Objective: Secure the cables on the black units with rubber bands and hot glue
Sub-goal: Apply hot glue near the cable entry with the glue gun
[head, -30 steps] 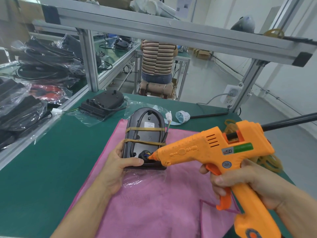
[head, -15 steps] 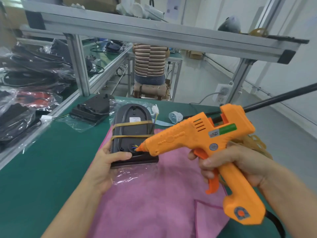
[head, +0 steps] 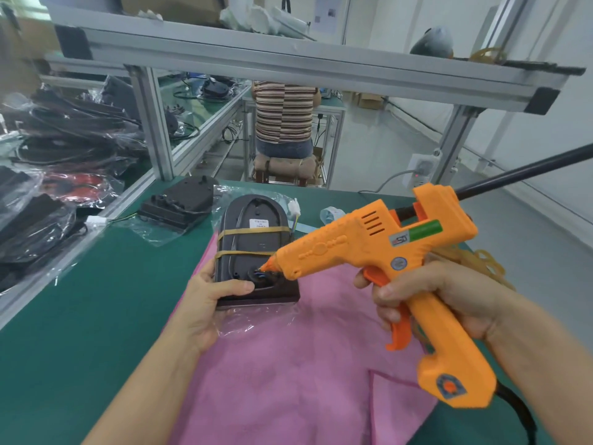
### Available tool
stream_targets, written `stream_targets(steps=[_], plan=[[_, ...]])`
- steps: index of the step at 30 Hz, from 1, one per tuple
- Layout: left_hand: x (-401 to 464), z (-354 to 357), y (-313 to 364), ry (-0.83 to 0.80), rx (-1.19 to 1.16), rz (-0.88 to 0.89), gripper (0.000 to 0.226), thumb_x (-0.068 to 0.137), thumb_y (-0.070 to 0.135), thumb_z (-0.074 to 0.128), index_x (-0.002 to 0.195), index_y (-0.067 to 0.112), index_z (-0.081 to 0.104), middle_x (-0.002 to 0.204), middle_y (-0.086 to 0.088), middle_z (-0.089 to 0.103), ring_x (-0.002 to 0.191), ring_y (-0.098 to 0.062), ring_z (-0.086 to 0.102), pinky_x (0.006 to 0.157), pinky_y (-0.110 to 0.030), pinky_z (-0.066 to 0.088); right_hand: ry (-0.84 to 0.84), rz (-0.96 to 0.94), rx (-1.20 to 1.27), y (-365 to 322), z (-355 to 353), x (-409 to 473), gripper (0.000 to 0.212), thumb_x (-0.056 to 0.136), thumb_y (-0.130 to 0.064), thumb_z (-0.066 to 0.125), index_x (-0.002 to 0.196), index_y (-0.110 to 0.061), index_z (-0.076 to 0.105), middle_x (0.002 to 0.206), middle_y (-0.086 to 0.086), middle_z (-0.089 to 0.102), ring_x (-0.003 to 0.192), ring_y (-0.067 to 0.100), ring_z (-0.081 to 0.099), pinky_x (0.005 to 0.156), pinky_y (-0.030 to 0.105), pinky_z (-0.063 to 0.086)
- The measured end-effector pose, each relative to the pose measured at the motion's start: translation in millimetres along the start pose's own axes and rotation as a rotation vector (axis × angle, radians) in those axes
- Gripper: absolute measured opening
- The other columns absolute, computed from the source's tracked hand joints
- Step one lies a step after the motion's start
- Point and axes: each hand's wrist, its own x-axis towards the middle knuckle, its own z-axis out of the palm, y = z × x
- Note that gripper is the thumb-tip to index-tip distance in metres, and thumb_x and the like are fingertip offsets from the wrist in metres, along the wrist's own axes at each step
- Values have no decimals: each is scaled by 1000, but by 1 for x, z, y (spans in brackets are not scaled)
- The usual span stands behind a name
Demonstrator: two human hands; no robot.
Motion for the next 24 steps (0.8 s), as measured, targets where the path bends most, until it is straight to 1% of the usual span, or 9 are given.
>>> stream_targets(steps=[2,5,6,8,10,14,19,21,24], plan=[[0,-1,3,6,-8,6,75,46,-10,66,119,6,59,79,-10,72,59,-22,68,48,-29,55,-3,11,12,2,-1,-2,39,59,-10,75,96,2,71,90,21,58,56,23,53,63,40,50],[1,-2,4,6,-18,-6,77,45,-12,67,120,4,58,79,-12,72,60,-24,68,49,-31,55,-3,29,24,4,-1,0,37,61,-11,75,96,-1,71,80,14,62,57,23,55,64,39,50],[1,-2,3,3,-18,-10,78,45,-12,67,121,4,58,80,-13,72,61,-25,69,49,-32,55,11,43,21,6,-1,2,34,65,-11,74,97,-1,71,81,14,64,59,24,58,65,40,51],[1,-2,1,0,-11,-15,80,44,-13,68,122,5,58,84,-14,71,63,-26,69,50,-33,56,64,126,8,10,-2,6,22,79,-12,67,99,-5,72,91,17,69,71,27,65,71,43,53],[2,-2,-1,2,-8,-17,78,46,-11,66,121,6,59,88,-16,71,65,-27,69,52,-32,57,84,204,-21,15,-6,9,19,87,-13,60,101,-7,72,98,21,69,81,31,67,75,44,54],[3,-3,-1,11,-4,-12,72,48,-5,66,119,7,60,87,-14,71,65,-24,68,52,-31,56,53,217,-65,21,-12,10,23,85,-16,63,105,-9,71,104,20,70,88,31,67,78,43,55],[3,-7,-1,20,-2,-8,76,45,-10,69,118,7,60,80,-10,71,60,-21,67,49,-29,55,36,171,-28,31,-22,8,31,82,-19,66,111,-11,69,115,20,68,101,34,67,89,46,53],[2,-7,-2,15,-12,-10,74,45,-10,69,116,7,60,78,-9,71,59,-21,67,48,-29,54,29,181,7,35,-24,8,34,81,-20,67,112,-8,68,116,23,66,102,35,66,89,48,53],[3,-10,-4,29,-31,5,62,52,-3,66,113,9,62,78,-8,71,60,-20,68,48,-28,54,31,168,87,39,-23,11,40,79,-19,70,115,-2,65,118,28,63,102,39,64,89,49,53]])
